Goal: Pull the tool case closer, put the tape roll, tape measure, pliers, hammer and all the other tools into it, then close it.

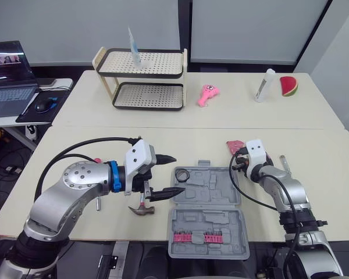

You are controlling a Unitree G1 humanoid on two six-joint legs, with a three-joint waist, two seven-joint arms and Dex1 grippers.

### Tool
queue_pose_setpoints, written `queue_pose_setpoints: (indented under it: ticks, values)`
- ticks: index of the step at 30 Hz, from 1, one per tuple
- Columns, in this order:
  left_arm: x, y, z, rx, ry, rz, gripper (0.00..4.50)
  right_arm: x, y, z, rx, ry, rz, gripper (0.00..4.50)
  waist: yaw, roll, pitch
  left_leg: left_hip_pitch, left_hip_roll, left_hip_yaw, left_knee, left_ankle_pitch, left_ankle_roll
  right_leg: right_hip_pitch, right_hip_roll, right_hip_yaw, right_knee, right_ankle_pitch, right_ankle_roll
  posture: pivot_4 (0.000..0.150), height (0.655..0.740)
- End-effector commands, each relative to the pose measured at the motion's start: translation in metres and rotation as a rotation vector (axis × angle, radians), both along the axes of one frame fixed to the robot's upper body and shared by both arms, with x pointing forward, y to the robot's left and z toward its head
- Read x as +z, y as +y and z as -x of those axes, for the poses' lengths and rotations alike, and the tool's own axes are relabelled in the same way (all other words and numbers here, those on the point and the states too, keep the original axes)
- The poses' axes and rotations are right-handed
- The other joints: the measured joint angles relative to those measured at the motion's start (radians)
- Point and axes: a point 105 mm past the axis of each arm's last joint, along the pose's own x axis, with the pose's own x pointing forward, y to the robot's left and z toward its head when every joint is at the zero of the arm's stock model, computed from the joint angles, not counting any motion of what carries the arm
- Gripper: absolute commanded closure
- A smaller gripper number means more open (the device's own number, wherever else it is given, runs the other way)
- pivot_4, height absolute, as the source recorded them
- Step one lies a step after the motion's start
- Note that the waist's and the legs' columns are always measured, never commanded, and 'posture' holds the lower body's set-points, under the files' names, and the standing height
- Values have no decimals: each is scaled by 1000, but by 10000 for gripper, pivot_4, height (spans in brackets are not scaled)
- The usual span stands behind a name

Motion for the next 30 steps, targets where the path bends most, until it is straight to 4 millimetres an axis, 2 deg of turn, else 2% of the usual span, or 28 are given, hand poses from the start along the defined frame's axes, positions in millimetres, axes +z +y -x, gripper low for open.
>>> queue_pose_setpoints:
  ticks: [1,8,11,13,17,25,30]
  values:
    - [1,-3,3,-21,-23,1,0,10,0,1,10,-29,-19,44942,0,0,0,0,0,0,0,0,0,0,0,0,0,0,0,1500,7290]
    - [-5,-2,6,-39,-17,-20,0,15,-22,11,-14,-35,-2,44942,3,0,0,-1,0,0,0,0,0,0,0,0,0,0,0,1500,7290]
    - [-11,-2,9,-58,-11,-38,0,14,-41,27,-36,-14,14,44942,4,0,0,-1,0,0,0,0,0,0,0,0,0,0,0,1500,7290]
    - [-13,-2,11,-67,-9,-41,0,14,-46,36,-35,-2,18,44942,4,0,0,-1,0,0,0,0,0,0,0,0,-1,0,0,1500,7290]
    - [-17,-2,13,-88,-4,-57,0,14,-50,54,-20,25,21,44942,3,0,0,-1,0,0,0,0,0,0,0,1,-1,0,0,1500,7290]
    - [-26,1,23,-166,20,-103,0,10,-51,107,56,129,29,44942,6,0,0,-1,0,-1,-1,0,0,1,0,1,-2,0,0,1500,7290]
    - [-30,2,35,-257,28,-121,0,8,-63,133,54,193,44,44942,6,0,0,0,-1,-1,-1,0,0,2,-1,1,-3,0,0,1500,7290]
